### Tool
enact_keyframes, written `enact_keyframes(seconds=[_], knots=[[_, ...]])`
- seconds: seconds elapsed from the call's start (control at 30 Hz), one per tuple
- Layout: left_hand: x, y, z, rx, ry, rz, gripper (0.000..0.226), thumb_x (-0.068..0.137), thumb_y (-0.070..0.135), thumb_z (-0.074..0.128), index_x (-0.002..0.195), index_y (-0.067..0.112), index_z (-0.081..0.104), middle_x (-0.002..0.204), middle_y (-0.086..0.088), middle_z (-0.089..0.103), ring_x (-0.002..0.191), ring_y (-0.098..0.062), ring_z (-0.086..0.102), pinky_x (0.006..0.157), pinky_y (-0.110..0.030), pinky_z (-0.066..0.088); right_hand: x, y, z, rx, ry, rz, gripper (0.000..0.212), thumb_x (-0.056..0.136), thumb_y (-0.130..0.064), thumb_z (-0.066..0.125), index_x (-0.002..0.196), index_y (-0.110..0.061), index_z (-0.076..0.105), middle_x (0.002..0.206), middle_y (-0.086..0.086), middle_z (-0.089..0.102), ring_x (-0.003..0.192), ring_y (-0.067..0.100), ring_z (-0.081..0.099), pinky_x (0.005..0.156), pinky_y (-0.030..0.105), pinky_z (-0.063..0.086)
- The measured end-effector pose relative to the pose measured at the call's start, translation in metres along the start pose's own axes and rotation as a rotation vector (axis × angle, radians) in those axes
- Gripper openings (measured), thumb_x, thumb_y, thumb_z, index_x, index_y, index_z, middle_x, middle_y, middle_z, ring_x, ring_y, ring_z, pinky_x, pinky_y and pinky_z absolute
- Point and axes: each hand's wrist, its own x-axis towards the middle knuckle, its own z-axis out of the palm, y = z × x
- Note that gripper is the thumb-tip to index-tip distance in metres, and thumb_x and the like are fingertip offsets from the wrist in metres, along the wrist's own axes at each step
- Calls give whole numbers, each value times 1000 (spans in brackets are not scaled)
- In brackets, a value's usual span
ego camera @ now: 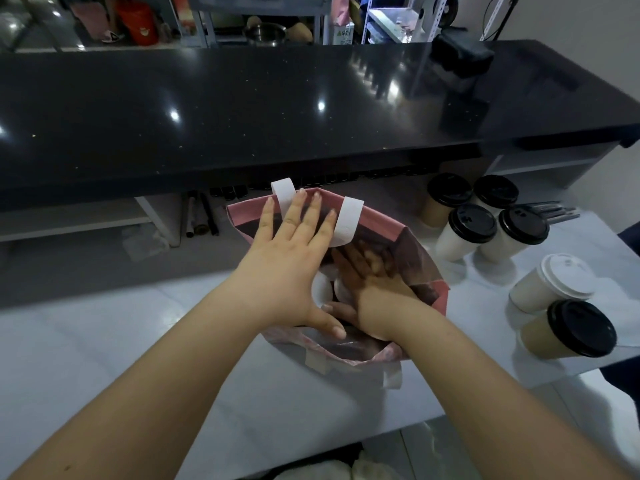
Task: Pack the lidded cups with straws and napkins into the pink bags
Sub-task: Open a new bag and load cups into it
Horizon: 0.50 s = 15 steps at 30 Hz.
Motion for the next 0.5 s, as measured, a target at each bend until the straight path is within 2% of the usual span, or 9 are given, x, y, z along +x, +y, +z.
enact_keyframes(seconds=[0.17, 0.4, 0.5], knots=[[2, 0, 2, 27, 10, -20, 144, 53, 99, 41, 152, 14, -22, 159, -12, -28, 142, -29, -35, 117, -58, -11, 2, 4, 7, 13, 44, -21, 87, 89, -73, 20, 153, -26, -17, 160, -3, -24, 144, 20, -28, 117, 52, -8], [7, -5, 9, 25, 29, -35, 142, 50, 100, 35, 152, 17, -19, 161, -9, -23, 145, -27, -31, 117, -58, -11, 10, 6, 20, 36, 39, -12, 88, 83, -75, 8, 154, -27, -12, 161, -3, -21, 145, 19, -28, 118, 51, -7], [13, -5, 9, -6, 27, -77, 140, 50, 100, 31, 154, 19, -16, 162, -7, -21, 146, -25, -28, 118, -57, -9, 19, 6, 21, -7, 10, 0, 82, 88, -69, 15, 153, -28, -14, 161, -2, -21, 145, 20, -26, 117, 52, -9]])
